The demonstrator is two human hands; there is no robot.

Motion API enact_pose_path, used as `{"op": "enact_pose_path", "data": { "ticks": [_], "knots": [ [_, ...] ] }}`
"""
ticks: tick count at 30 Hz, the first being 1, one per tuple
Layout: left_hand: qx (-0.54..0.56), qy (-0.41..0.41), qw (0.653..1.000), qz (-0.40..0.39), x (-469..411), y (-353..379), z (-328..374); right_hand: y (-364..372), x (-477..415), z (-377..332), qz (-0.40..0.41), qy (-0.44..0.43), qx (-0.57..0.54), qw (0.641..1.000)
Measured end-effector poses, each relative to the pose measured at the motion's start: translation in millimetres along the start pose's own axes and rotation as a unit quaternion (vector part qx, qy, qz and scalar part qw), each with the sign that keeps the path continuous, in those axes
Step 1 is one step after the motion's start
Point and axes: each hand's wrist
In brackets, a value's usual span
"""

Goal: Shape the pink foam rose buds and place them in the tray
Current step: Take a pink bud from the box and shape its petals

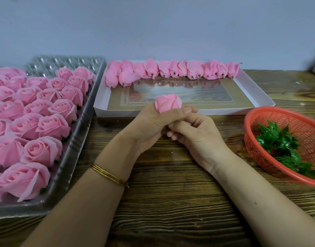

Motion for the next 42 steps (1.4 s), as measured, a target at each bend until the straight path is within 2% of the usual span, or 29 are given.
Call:
{"op": "enact_pose_path", "data": {
  "ticks": [5, 9, 15, 18, 27, 42],
  "knots": [
    [-0.023, 0.021, 0.998, 0.058, -2, 1, -4, -3, -1, -2, -0.008, 0.038, -0.042, 0.998],
    [-0.088, 0.066, 0.989, 0.098, -2, 4, -8, -5, -2, -6, 0.026, 0.067, -0.09, 0.993],
    [-0.176, 0.091, 0.979, 0.054, 1, 10, -7, -4, -2, -10, 0.045, 0.077, -0.079, 0.993],
    [-0.199, 0.085, 0.974, 0.06, 1, 13, -7, -3, -2, -9, 0.062, 0.077, -0.062, 0.993],
    [-0.237, 0.077, 0.966, 0.074, 0, 12, -12, -5, -5, -5, 0.08, 0.075, -0.045, 0.993],
    [-0.235, 0.079, 0.966, 0.078, 1, 15, -11, -9, -5, 0, 0.043, 0.044, -0.037, 0.997]
  ]
}}
Point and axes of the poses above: each hand's wrist, its own x-axis away from the middle knuckle, its own y-axis out of the palm, z = x × y, and after that the axes turned 2 degrees about -z, right-handed
